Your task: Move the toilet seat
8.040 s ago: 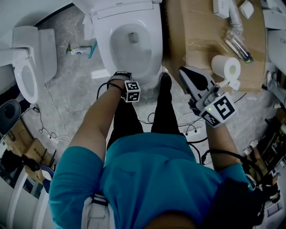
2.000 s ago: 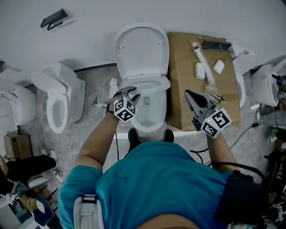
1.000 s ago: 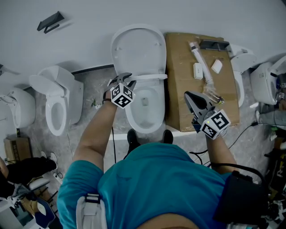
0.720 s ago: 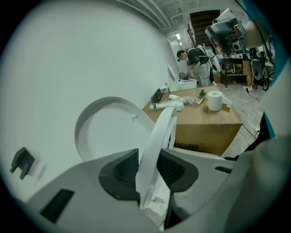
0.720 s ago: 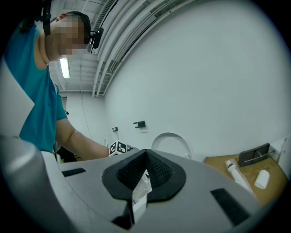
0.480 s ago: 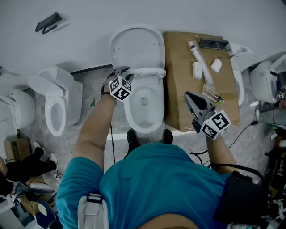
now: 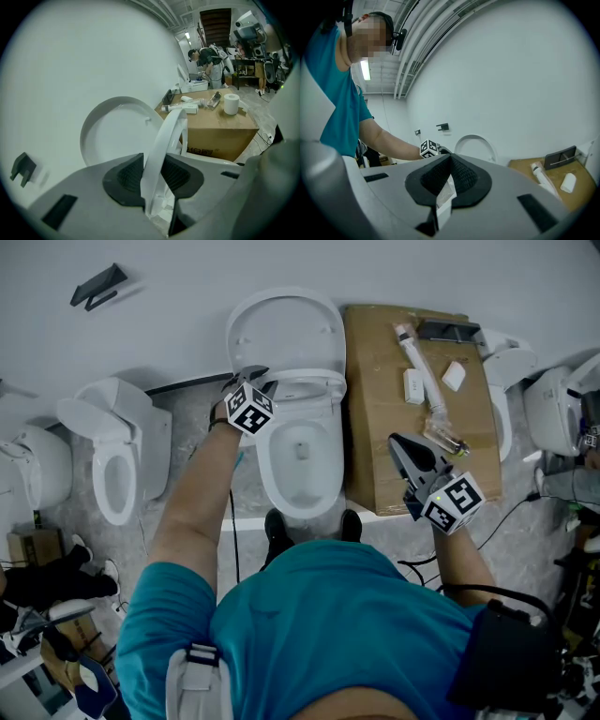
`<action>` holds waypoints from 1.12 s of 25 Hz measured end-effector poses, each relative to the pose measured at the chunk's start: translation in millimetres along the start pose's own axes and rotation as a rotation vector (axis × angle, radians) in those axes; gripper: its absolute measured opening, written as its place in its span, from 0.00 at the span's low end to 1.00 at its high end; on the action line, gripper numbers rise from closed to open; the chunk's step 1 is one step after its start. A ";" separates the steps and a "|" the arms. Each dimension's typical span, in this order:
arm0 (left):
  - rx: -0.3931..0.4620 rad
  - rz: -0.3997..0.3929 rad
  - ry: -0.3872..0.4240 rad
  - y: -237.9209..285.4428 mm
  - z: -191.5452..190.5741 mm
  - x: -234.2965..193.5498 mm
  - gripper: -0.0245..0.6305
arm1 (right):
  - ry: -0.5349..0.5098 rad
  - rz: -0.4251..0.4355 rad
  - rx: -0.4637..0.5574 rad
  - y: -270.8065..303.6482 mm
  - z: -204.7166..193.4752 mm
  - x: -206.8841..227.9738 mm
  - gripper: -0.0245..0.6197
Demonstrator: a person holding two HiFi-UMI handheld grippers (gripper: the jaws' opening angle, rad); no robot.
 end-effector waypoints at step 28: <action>-0.009 0.008 -0.040 38.4 10.2 -55.3 0.22 | 0.027 -0.023 -0.021 8.9 -9.7 23.5 0.04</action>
Point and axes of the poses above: the fingertips, and each gripper's own axes: y forward along the fingers, x to its right, z out of its top, the point moved 9 cm from there along -y, backward along the fingers, and after that the axes turned 5 degrees about -z, right-handed, at the moved point
